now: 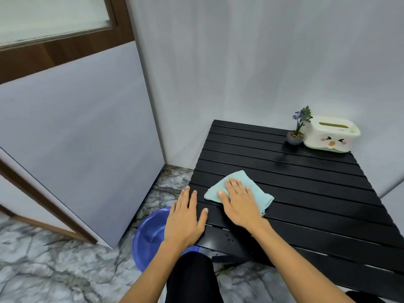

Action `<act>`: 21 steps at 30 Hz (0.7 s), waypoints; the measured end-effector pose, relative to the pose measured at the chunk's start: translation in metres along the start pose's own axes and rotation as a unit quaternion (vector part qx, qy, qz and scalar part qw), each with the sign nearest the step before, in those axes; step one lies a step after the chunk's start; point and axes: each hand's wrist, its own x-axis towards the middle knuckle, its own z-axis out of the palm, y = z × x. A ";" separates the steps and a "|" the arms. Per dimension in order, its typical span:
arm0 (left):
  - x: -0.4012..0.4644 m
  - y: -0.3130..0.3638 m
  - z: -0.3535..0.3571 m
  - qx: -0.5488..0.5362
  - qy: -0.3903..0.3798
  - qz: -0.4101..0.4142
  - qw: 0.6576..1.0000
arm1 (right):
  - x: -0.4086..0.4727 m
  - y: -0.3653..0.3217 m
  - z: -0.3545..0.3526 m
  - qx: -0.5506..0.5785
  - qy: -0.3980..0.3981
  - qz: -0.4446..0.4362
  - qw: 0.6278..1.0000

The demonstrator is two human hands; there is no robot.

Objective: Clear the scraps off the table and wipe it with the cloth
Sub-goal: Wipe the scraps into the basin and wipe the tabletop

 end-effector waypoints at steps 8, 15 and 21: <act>0.003 -0.003 0.000 -0.015 0.006 -0.004 1.000 | 0.025 -0.015 0.001 -0.060 -0.074 -0.100 0.990; 0.001 -0.004 -0.002 -0.004 0.005 0.002 1.000 | -0.006 0.029 -0.020 -0.037 -0.118 -0.083 0.989; 0.000 -0.002 -0.002 0.014 -0.003 0.001 1.000 | 0.030 0.047 -0.033 -0.111 -0.068 -0.034 0.991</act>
